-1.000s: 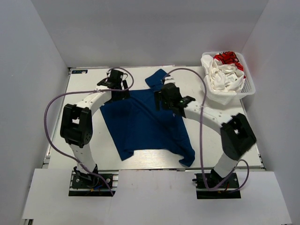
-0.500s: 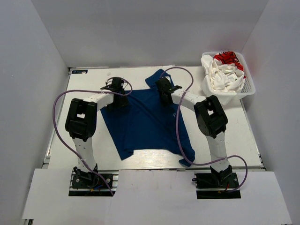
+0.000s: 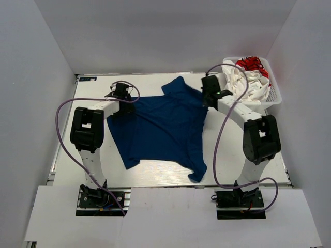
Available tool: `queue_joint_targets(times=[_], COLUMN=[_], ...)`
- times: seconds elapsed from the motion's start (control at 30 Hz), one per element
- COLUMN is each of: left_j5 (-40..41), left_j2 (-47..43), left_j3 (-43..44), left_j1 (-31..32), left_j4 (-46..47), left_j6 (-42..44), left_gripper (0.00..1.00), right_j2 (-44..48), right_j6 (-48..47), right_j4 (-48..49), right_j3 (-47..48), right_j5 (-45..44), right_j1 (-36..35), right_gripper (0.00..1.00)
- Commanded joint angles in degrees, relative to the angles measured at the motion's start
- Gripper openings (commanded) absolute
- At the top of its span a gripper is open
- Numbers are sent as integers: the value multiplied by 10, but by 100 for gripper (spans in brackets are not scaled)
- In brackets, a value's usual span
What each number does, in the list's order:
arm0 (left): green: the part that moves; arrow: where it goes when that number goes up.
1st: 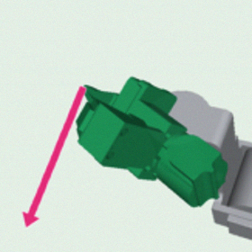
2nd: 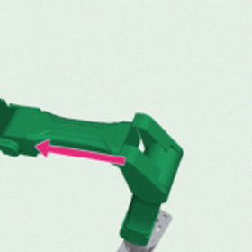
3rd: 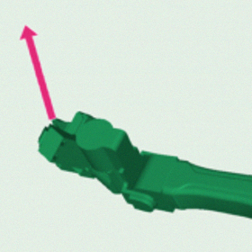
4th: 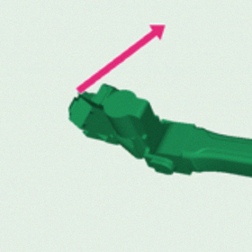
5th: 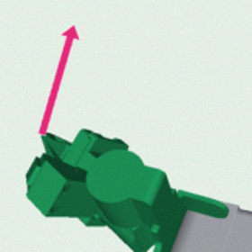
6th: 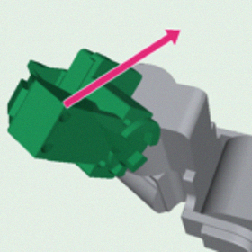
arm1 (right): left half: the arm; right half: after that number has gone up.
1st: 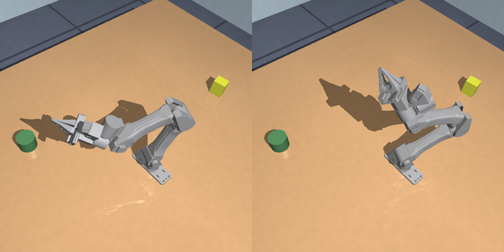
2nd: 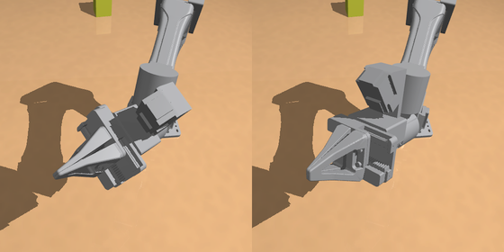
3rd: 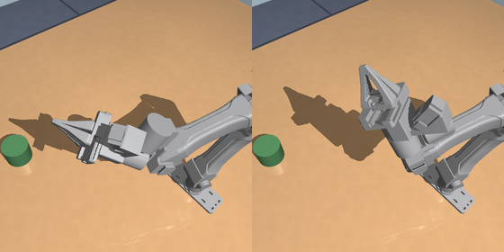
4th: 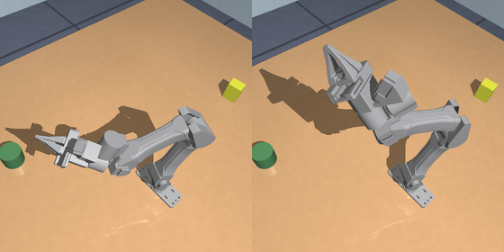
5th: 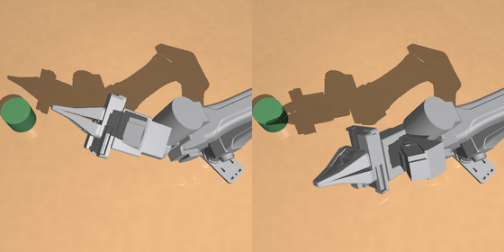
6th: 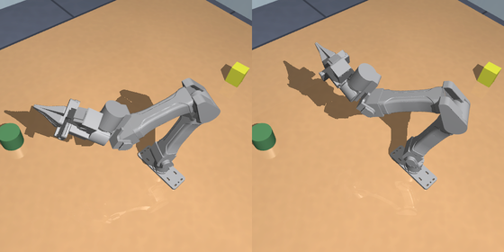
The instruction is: Fold and stack the t-shirts
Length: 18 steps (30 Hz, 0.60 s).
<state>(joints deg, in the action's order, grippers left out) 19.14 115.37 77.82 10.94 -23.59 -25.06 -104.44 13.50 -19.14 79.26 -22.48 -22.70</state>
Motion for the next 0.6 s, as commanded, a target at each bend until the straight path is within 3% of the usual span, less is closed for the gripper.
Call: queue_joint_targets(times=[0.0,0.1,0.13,0.2,0.23,0.33,0.37,0.43,0.57], left_j5=[35,40,40,40,16,-76,-114,-212,-299], left_j2=[30,30,30,14,8,-32,-44,-91,-175], left_j3=[13,43,50,77,88,106,99,62,-43], left_j1=[-13,-13,-13,-13,-13,-1,5,5,17], left_j4=[-17,-12,-6,-12,-18,-37,-37,-19,35], left_j6=[73,118,141,156,162,162,148,123,84], left_gripper=[100,100,100,100,100,100,100,100,100], right_j2=[15,11,11,13,20,62,84,101,137], right_j6=[-37,-44,-45,-67,-78,-97,-101,-101,-69], right_j4=[4,-3,-3,-5,-24,10,21,30,8], right_j3=[-21,-17,-14,-5,6,-16,-27,-65,-126], right_j5=[-22,8,14,66,76,215,302,293,228], right_j1=[36,71,83,91,87,63,43,27,-20], right_gripper=[0,0,19,48,90,90,90,90,90])
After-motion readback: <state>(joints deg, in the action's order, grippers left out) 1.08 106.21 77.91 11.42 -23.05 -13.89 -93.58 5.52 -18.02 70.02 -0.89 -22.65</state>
